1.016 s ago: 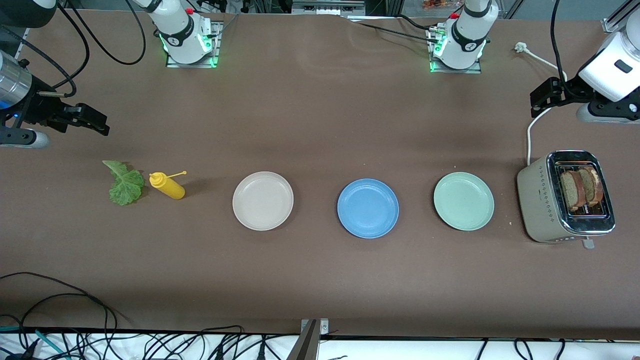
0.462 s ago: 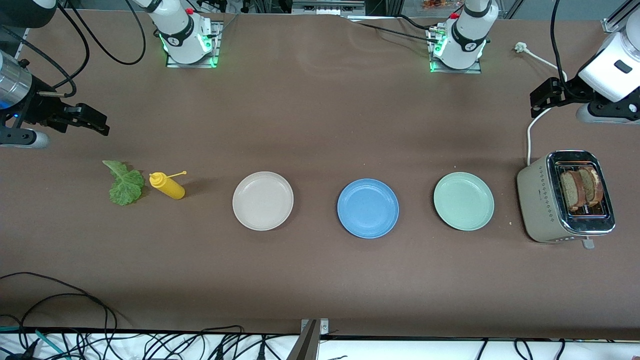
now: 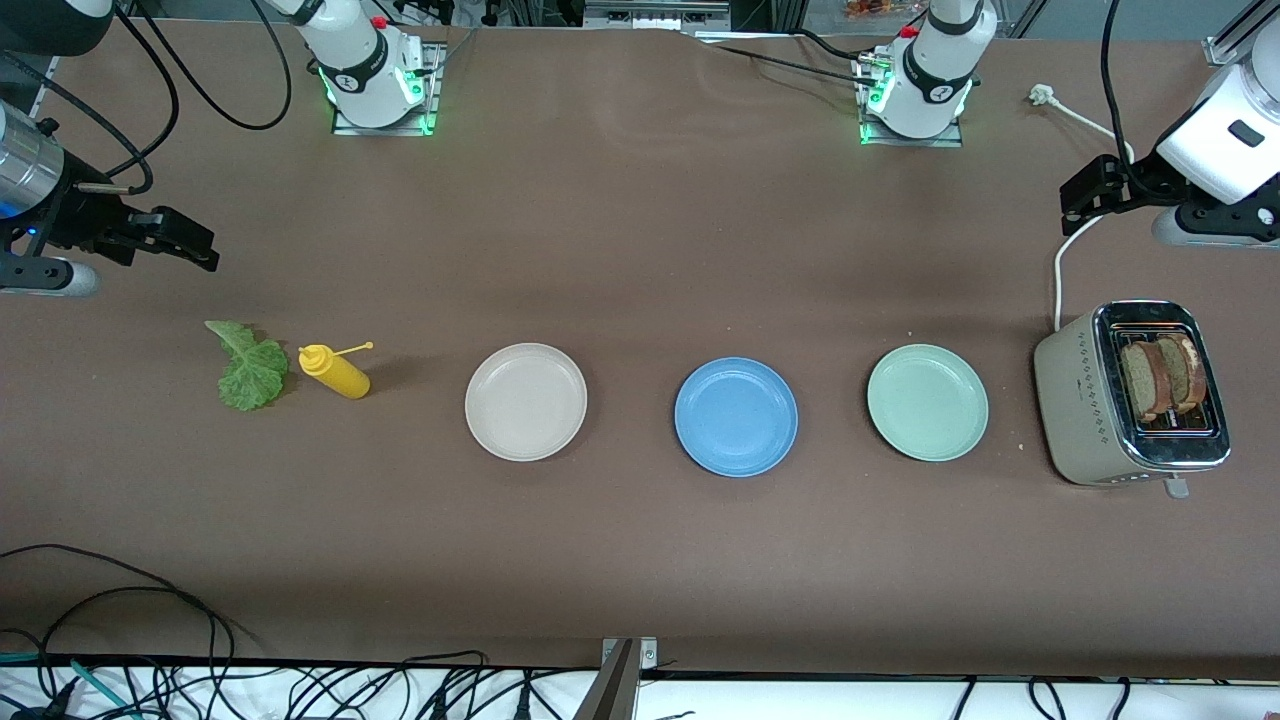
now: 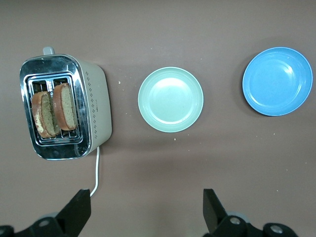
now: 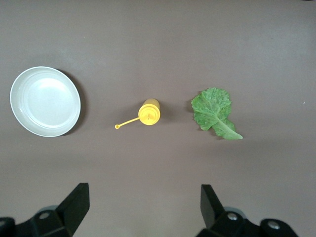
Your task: Make sandwich in blue plate with both arms
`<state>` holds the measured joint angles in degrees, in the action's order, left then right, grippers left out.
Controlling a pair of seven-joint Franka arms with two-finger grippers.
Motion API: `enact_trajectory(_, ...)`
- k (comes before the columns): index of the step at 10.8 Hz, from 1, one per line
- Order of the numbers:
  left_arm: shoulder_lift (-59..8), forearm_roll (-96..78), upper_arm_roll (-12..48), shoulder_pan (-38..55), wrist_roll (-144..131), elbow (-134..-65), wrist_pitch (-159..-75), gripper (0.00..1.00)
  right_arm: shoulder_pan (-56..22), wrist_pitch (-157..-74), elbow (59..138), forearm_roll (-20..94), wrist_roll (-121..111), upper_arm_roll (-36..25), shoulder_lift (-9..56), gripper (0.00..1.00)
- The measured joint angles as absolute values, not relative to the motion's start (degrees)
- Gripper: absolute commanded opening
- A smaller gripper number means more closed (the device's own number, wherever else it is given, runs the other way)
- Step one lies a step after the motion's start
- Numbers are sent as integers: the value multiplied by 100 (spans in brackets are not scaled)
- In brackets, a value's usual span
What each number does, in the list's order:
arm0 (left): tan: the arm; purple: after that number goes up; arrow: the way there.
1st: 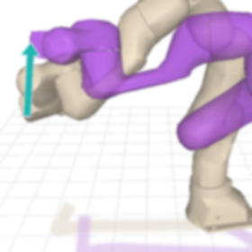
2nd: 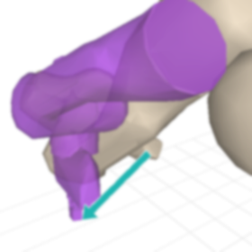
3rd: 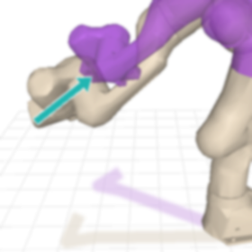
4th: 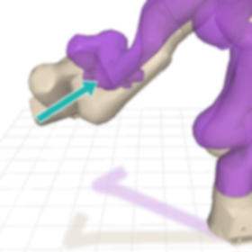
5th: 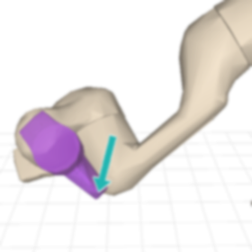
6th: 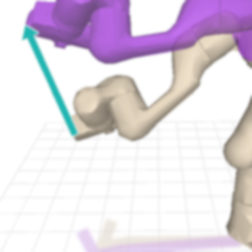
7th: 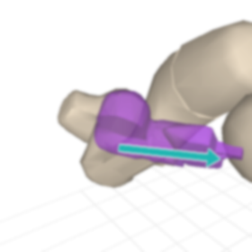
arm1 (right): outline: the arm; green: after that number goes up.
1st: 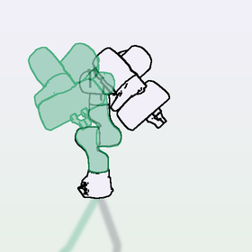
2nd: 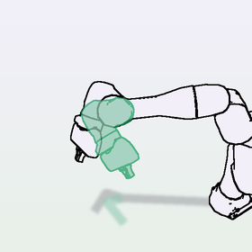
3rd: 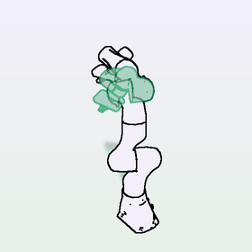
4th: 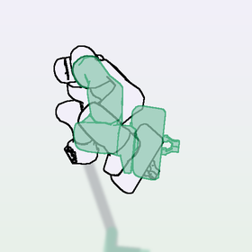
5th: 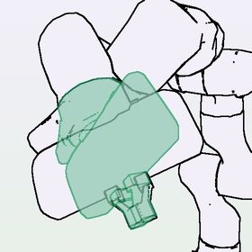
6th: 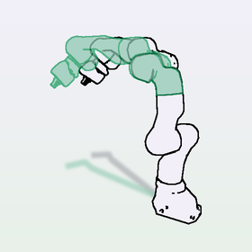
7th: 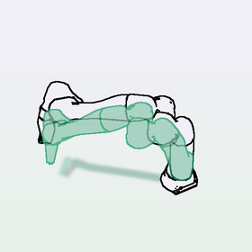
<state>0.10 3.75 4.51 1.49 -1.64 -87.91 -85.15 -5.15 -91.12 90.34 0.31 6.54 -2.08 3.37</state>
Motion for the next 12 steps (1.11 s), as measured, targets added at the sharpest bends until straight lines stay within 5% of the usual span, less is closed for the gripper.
enact_trajectory(12, 9, 375, 452, 149, -165, -8791, -8515, 100, -515, -9119, 9034, 31, 580, -208, 337, 100)
